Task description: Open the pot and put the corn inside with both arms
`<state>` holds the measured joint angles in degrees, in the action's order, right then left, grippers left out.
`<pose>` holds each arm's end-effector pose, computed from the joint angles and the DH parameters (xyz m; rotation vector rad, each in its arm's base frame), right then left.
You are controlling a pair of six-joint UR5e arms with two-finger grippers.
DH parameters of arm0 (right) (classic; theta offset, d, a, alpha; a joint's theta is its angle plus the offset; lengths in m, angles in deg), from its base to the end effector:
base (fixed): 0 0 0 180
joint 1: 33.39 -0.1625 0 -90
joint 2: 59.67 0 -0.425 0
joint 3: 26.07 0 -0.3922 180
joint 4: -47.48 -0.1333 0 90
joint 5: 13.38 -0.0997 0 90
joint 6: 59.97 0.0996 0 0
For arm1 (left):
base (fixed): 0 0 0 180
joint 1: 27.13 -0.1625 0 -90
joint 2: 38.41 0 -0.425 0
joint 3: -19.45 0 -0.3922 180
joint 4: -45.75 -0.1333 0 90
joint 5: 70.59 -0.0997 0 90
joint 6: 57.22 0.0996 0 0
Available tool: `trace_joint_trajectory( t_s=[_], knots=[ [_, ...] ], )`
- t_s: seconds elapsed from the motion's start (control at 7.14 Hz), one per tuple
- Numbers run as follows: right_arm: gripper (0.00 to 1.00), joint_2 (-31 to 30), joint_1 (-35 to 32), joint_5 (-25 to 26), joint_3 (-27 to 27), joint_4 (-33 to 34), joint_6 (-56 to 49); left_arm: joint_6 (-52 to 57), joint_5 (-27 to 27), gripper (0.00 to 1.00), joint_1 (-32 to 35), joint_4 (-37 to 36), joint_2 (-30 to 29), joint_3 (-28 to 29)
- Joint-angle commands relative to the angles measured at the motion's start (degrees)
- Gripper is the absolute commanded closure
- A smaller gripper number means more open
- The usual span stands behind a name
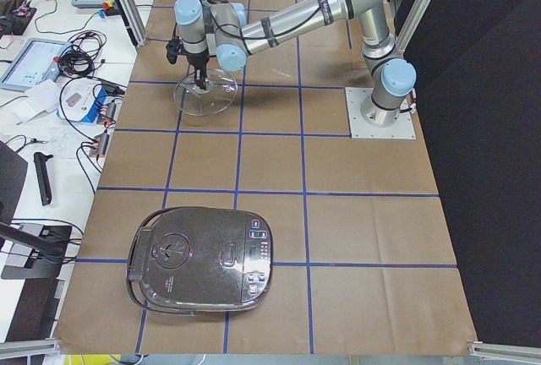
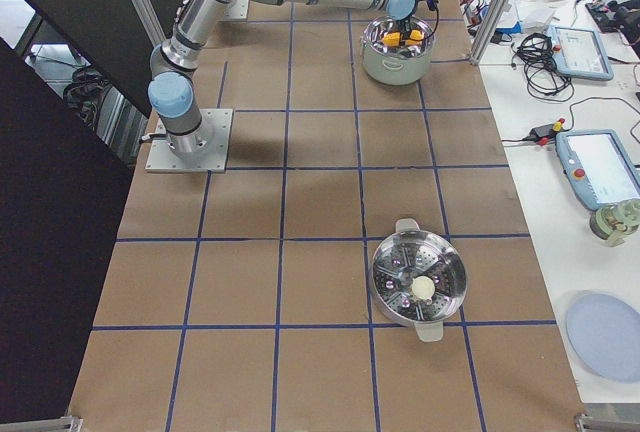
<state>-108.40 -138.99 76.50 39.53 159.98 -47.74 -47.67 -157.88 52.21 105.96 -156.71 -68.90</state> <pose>0.3342 -0.7006 0.2788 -0.0917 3.1111 -0.1478 -0.0141 -0.6712 0.2669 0.0280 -3.1030 0.0966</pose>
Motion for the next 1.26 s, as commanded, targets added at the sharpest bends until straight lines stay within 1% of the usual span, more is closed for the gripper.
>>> trace_joint_trajectory(
  t_s=[0.0, 0.14, 0.28, 0.42, 0.56, 0.7, 0.84, 0.98, 1.12],
  knots=[
    [0.47, 1.7, 0.0, 0.2, 0.5, 1.7, -0.1, 1.1, 0.0, 0.44, -0.3, -9.5, -0.5, -6.2],
    [0.09, 1.4, 0.0, 0.0, 0.3, 1.6, 0.2, -0.2, 0.2, 0.0, -0.3, -9.2, -0.5, -6.2],
    [0.06, -0.6, 0.0, 0.2, -0.2, 1.4, 0.0, -1.2, 0.2, 0.0, -0.2, -9.0, -0.7, -6.2],
    [0.04, -4.8, 0.3, 0.0, 0.4, -0.5, -0.1, -1.2, -0.1, 0.0, -0.1, -8.4, 0.5, -6.1],
    [0.04, -9.4, 0.9, -0.1, 0.3, -6.6, -0.4, -1.2, -0.5, 0.0, 1.2, -4.2, 3.2, -5.2],
    [0.04, -14.1, 2.5, -0.1, 0.5, -13.8, -1.1, -1.2, -0.5, 0.0, 1.4, 6.4, 8.3, -2.9],
    [0.04, -18.8, 5.8, -0.4, 0.6, -20.7, -3.1, -1.2, -0.4, 0.0, 1.5, 14.6, 13.6, 0.3],
    [0.05, -23.7, 8.5, -0.4, 2.2, -25.6, -8.4, -1.2, -0.4, 0.0, 3.3, 25.4, 18.7, 3.5],
    [0.05, -30.5, 11.0, -0.4, 7.7, -27.1, -12.8, -1.3, -1.2, 0.0, 6.5, 29.9, 23.9, 4.2]
  ],
)
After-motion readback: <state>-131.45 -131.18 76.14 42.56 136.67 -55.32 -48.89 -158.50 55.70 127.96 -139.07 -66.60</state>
